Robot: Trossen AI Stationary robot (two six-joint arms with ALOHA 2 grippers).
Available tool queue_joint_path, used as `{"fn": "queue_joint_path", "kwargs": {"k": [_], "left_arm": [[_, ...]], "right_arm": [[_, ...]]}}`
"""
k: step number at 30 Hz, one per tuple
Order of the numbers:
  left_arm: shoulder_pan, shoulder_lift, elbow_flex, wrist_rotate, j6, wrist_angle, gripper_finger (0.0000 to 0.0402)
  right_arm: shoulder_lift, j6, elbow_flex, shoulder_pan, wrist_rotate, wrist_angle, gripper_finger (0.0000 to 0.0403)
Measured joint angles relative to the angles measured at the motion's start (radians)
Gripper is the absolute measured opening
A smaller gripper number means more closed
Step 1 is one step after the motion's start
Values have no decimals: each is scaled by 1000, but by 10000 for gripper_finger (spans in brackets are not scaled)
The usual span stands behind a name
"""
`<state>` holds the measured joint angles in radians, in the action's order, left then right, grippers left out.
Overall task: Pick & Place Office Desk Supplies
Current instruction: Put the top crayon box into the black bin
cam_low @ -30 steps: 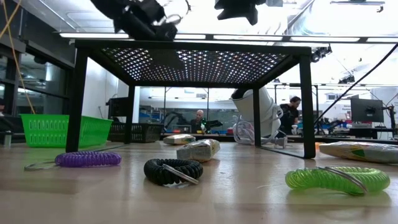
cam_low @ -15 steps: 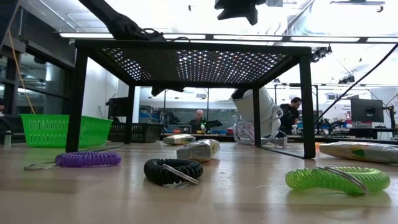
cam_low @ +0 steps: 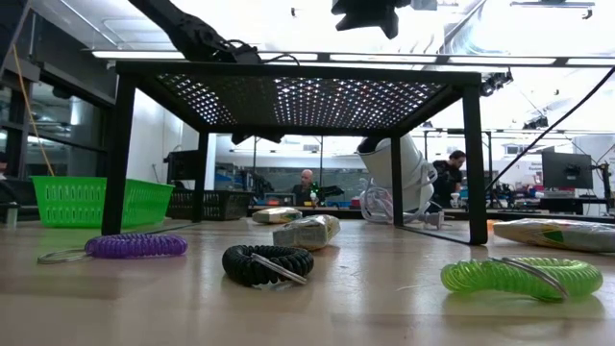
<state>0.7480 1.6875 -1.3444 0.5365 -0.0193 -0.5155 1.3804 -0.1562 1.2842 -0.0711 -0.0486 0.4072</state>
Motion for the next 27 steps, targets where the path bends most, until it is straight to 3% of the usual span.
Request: {"fn": "queue_joint_path", "kwargs": {"k": [6, 15, 27], "left_arm": [[0, 7, -8, -58, 3, -48, 71], [0, 94, -8, 39, 4, -68, 71], [3, 163, -7, 79, 57, -73, 71]], "right_arm": [[0, 0, 0, 0, 0, 0, 135], [0, 0, 0, 0, 0, 0, 135], [0, 0, 0, 0, 0, 0, 135]]}}
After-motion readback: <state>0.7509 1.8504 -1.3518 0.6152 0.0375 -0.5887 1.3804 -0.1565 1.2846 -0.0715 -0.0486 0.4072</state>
